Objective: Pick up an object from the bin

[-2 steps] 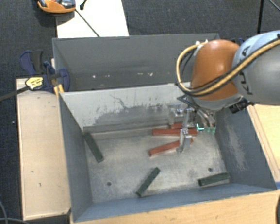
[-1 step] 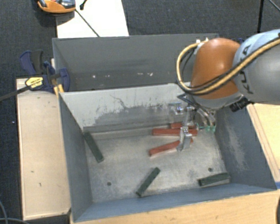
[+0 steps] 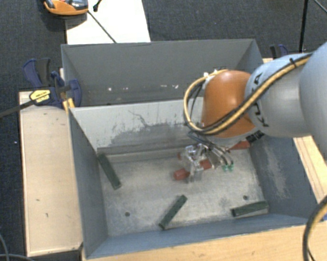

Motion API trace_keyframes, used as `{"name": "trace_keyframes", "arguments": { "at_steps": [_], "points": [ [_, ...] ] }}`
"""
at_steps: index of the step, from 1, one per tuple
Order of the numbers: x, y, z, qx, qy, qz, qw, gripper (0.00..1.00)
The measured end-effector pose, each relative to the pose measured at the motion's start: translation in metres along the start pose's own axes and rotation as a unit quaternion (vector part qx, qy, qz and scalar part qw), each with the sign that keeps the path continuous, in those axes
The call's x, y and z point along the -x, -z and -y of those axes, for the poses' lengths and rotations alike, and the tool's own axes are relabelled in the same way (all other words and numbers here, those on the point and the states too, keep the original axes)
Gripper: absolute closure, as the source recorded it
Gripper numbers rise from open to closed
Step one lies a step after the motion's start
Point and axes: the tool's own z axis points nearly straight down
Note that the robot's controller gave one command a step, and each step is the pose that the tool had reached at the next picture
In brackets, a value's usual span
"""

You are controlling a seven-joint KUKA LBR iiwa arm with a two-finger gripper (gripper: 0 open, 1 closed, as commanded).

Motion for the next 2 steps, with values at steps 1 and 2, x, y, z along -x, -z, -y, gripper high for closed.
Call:
{"name": "trace_keyframes", "arguments": {
  "at_steps": [1, 2],
  "points": [
    [0.000, 0.000, 0.000, 0.000, 0.000, 0.0001, 1.0000, 1.00],
    [-0.016, 0.052, -0.008, 0.000, 0.007, -0.0030, 1.0000, 1.00]
  ]
}}
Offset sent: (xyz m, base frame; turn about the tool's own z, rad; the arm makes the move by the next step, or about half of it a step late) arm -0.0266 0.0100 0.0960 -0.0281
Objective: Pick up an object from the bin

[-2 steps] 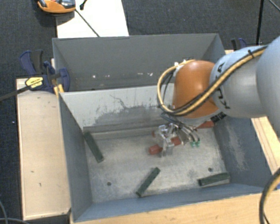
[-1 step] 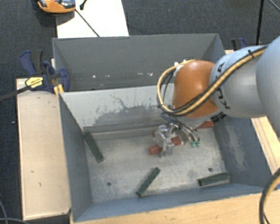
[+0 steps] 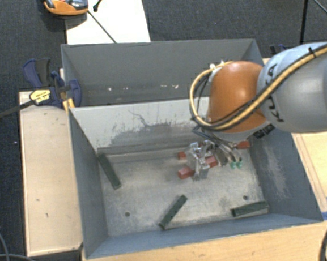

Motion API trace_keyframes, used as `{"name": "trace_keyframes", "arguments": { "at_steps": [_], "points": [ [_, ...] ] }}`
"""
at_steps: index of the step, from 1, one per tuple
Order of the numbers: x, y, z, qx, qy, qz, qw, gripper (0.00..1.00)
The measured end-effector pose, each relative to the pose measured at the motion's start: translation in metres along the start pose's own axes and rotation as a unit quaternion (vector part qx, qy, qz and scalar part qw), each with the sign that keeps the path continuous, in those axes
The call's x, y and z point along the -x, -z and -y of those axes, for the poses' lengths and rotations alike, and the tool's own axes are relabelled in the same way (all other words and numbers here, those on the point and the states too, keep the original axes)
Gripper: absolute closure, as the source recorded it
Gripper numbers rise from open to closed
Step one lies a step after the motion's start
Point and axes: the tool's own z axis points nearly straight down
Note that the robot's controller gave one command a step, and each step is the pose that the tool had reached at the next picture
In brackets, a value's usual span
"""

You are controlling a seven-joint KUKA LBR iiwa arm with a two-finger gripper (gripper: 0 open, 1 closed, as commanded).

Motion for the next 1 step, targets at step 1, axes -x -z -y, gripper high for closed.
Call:
{"name": "trace_keyframes", "arguments": {
  "at_steps": [1],
  "points": [
    [0.0170, 0.1156, -0.0080, 0.000, 0.003, 0.0043, 1.0000, 1.00]
  ]
}}
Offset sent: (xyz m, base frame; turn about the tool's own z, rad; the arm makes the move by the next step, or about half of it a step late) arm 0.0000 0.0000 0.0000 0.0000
